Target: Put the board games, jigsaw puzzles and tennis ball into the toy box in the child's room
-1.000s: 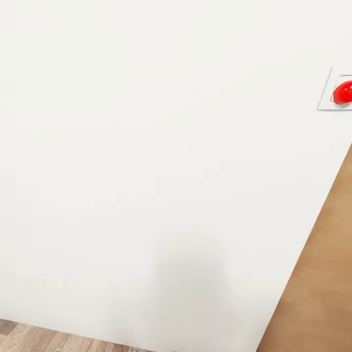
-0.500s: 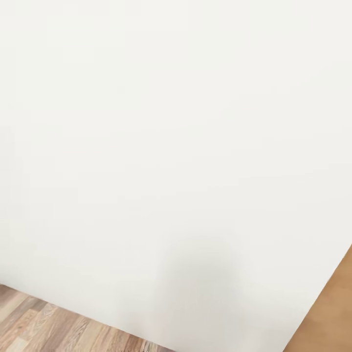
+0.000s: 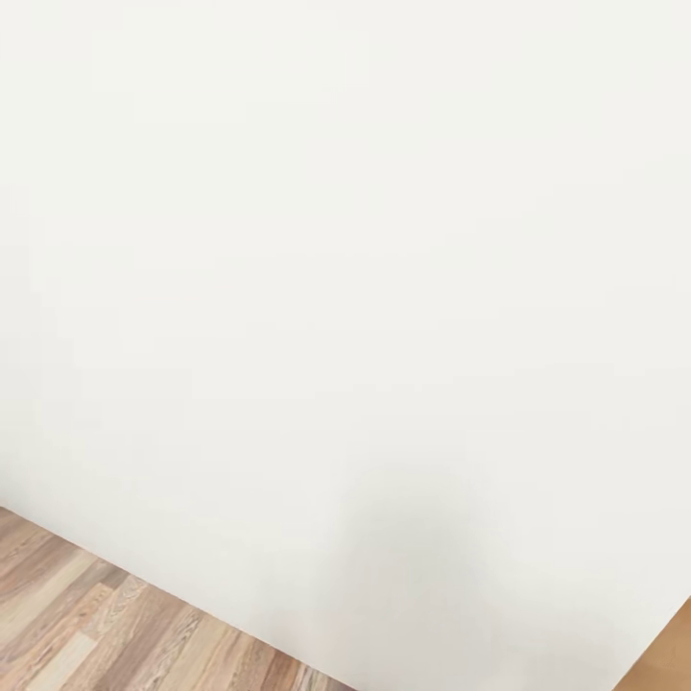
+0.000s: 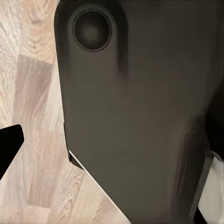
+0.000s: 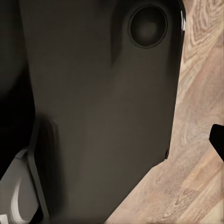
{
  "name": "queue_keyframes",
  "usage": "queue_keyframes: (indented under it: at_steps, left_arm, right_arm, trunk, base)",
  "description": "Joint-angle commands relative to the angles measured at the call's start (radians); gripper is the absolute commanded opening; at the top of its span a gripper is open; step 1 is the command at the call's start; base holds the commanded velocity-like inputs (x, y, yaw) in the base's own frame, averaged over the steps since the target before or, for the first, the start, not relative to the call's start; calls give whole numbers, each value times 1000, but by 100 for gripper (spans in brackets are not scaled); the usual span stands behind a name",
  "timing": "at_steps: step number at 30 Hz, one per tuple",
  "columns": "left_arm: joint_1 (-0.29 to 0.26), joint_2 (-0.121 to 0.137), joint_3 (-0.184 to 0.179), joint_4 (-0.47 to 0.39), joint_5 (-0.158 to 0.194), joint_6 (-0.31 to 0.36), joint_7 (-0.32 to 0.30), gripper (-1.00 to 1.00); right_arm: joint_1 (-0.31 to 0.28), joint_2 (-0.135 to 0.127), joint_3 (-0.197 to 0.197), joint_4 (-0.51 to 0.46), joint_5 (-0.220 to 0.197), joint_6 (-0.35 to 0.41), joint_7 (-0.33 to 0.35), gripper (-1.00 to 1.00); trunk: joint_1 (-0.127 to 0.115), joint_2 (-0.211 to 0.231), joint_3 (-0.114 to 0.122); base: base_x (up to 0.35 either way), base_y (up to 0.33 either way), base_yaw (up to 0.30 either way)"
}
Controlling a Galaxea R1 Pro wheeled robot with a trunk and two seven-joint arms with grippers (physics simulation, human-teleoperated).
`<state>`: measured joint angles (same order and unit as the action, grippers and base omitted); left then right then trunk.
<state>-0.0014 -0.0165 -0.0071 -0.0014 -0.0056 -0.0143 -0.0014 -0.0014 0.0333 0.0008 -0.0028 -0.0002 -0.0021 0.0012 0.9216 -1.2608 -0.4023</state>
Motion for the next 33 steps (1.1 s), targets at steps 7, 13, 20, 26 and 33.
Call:
queue_keyframes:
  at_steps: [7,13,20,26,33]
  left_arm:
    - [0,1,-1,0,1,-3,0,100]
    - [0,2,-1,0,1,-3,0,100]
    - [0,2,-1,0,1,-1,0,100]
    - [0,3,-1,0,1,0,0,100]
    - [0,3,-1,0,1,0,0,100]
  right_arm:
    - [0,1,2,0,-4,-2,0,100]
    - [0,2,1,0,-10,-2,-2,100]
    - [0,3,1,0,-11,-3,-2,100]
    - [0,5,1,-1,-7,-2,-2,100]
    - [0,5,1,0,1,0,-3,100]
  trunk:
    - [-27,49,21]
    - [-50,91,40]
    - [-77,140,62]
    - [-100,182,81]
    - [-127,231,103]
  base:
    - [-31,0,187]
    - [-208,31,265]
    - [-53,8,273]
    - [-3,0,275]
    - [0,0,275]
